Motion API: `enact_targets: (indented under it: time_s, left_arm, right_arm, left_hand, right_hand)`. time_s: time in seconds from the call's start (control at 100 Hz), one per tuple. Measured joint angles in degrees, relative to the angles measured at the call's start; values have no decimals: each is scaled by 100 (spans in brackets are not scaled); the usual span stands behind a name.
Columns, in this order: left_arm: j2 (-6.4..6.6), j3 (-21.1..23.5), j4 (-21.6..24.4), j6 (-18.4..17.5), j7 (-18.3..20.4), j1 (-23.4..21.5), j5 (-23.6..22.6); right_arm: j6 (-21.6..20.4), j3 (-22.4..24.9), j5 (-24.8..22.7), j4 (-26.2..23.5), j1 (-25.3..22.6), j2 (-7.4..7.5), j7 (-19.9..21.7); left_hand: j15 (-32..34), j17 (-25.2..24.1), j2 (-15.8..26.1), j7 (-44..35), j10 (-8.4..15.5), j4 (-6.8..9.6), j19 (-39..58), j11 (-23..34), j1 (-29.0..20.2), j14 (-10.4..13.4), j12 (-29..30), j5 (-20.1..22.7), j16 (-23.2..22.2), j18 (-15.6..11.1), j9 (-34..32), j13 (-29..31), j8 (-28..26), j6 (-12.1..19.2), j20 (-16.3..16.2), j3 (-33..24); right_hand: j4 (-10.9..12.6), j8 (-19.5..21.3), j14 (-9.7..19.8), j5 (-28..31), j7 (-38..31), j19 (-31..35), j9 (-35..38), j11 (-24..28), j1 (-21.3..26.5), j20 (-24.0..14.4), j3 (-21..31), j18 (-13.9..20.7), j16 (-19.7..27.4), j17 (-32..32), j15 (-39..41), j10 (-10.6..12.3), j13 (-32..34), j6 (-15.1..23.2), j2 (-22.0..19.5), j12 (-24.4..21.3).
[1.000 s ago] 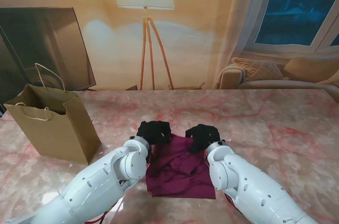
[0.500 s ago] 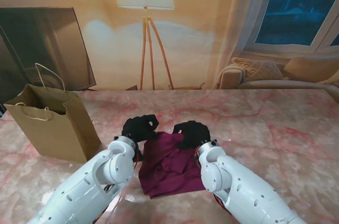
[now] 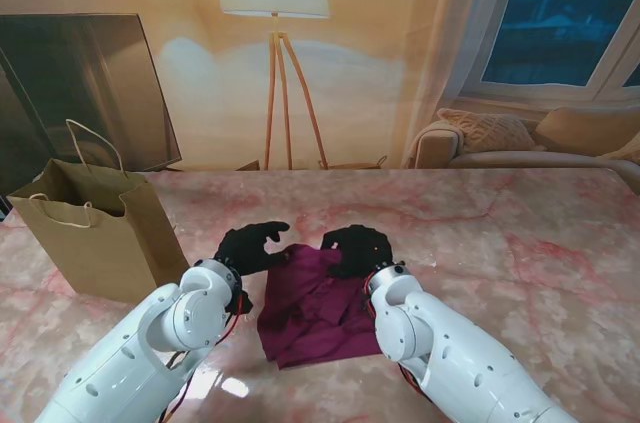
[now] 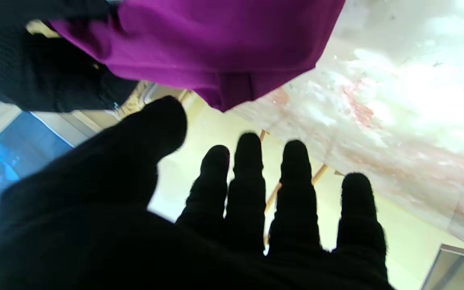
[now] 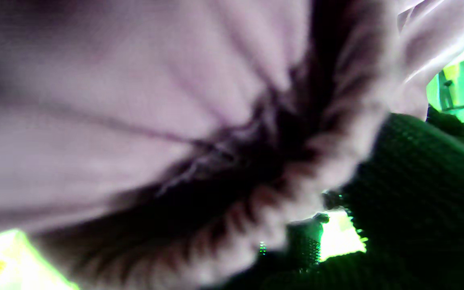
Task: Fold the socks and the shorts into the kraft paper bag
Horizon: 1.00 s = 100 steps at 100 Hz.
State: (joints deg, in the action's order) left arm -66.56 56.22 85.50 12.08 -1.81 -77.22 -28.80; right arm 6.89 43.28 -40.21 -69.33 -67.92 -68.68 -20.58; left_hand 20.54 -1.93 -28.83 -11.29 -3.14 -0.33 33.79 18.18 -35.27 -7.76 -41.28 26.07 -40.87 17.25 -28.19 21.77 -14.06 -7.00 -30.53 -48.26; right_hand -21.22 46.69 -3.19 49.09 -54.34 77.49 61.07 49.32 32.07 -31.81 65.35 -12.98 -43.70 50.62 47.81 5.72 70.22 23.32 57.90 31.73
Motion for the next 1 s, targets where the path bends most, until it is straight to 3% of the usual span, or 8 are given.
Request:
enact_targets:
  time_s: [0.06, 0.16, 0.45, 0.53, 0.62, 0.7, 0.8, 1.0]
  left_arm:
    - [72, 6, 39, -102, 228, -3, -96]
    - [127, 22, 25, -195, 335, 6, -31]
    - [145, -158, -339, -262, 440, 262, 133]
    - [142, -194, -441, -256, 442, 329, 299]
    - [141, -226, -500, -250, 461, 379, 320]
    - [142, -238, -518, -251, 504, 404, 281]
    - [138, -234, -528, -282, 471, 413, 258]
    - [5, -241, -665, -346, -500, 408, -271]
  right_arm:
    - [-53, -17, 0, 29, 23, -1, 0]
    - [-227, -19, 12, 104, 59, -7, -16]
    - [-863, -82, 75, 463, 178, -64, -353]
    - [-946, -126, 96, 536, 216, -81, -427]
    - [-963, -142, 105, 573, 235, -99, -464]
    - [-966, -149, 122, 596, 246, -114, -488]
    - [-964, -150, 136, 617, 253, -133, -542]
    - [-922, -168, 20, 673, 292, -203, -1029]
  left_hand:
    - [-755, -77, -43, 200, -138, 11, -278, -824, 64, -5, 1406, -137, 899, -75, 627, -375, -7, -116, 1, 339]
    - [-1277, -117, -250, 572, -245, 11, -615, -1312, 63, -7, 2329, -498, 1797, -120, 878, -482, 50, -272, 1, 968]
    - [-1115, -80, -534, 897, -372, -65, -828, -1110, 46, -4, 2620, -837, 1922, -173, 362, 18, 252, -522, 3, 1084]
    - [-880, -104, -627, 896, -286, -66, -865, -639, 42, -4, 2171, -836, 1590, -173, -35, 83, 303, -522, 3, 1030]
    - [-336, -137, -686, 743, 20, -156, -926, 412, 40, -4, 892, -501, 799, -173, -785, 345, 329, -314, 3, 861]
    - [50, -138, -686, -306, 177, -156, -927, 1080, -131, -4, -371, 535, 81, -174, -1404, 450, -294, 444, 3, 747]
    - [556, -18, -686, -2703, 474, -415, -642, 1070, -905, -3, -2444, 1759, -445, -174, -2612, 1002, -1405, 1635, -54, 1050]
    - [954, 147, -711, -3735, 647, -519, 112, 270, -926, 1, -2559, 1809, -585, -175, -2942, 1342, -1649, 2048, -250, 1052]
  right_hand:
    - [1, -1, 1, 0, -1, 0, 0, 1, 0, 1, 0, 0, -6, -4, 4, 0, 0, 0, 1, 1]
    - [1, -1, 2, 0, -1, 0, 0, 2, 0, 1, 0, 0, -60, -63, 10, 0, 0, 0, 1, 2]
    - [1, -2, 3, 0, -1, 0, 0, 6, 0, 2, 0, 1, -111, -151, 65, 1, 0, 0, -27, 63]
    - [1, -2, 4, 0, -2, 0, 0, 6, 0, 2, 0, 2, -123, -198, 66, 2, 0, 5, -27, 63]
    - [1, -2, 4, 0, -2, 0, 0, 6, 0, 2, 0, 2, -124, -201, 66, 3, -1, 7, -27, 63]
    - [1, -2, 4, 0, -2, 0, 0, 6, 0, 2, 0, 2, -125, -201, 66, 3, -1, 7, -27, 63]
    - [1, -3, 4, 0, -2, 0, 0, 6, 0, 2, 0, 2, -125, -201, 66, 3, -1, 13, -27, 63]
    - [1, -357, 4, -1, -3, -11, 1, 6, 0, 2, -1, 2, -125, -211, 66, 4, -1, 18, -40, 63]
